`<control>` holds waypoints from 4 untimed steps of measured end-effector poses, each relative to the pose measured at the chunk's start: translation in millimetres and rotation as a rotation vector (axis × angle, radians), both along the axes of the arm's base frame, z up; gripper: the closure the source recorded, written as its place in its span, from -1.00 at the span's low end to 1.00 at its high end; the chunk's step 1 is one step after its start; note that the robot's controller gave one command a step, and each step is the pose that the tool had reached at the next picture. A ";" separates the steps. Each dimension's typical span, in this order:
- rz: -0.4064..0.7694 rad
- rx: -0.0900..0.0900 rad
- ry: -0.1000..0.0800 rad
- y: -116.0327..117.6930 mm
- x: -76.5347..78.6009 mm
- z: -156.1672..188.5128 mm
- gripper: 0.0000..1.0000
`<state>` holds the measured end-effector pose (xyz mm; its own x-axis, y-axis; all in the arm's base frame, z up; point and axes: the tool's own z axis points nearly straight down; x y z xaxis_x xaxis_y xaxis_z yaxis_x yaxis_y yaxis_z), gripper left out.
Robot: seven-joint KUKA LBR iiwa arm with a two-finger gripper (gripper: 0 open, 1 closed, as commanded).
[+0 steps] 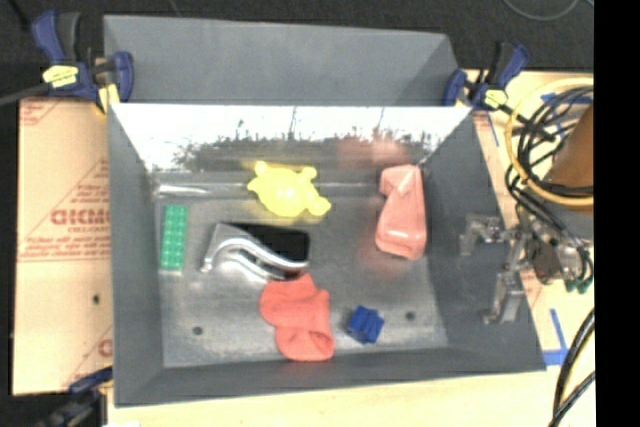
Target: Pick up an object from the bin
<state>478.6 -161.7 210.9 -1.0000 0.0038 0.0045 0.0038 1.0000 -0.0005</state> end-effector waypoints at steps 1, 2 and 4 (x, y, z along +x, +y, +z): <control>0.004 -0.002 -0.008 0.8 1.8 4.2 -1.00; -0.032 -0.002 -0.010 32.8 8.3 -60.3 -1.00; -0.139 -0.001 -0.017 105.5 21.7 -122.0 -1.00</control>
Offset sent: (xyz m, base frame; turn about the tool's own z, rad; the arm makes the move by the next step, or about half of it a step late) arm 0.0089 0.0506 -0.0961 0.0467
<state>500.3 -56.2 88.9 -0.9898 0.1420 -0.0128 0.1420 0.9899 -0.0006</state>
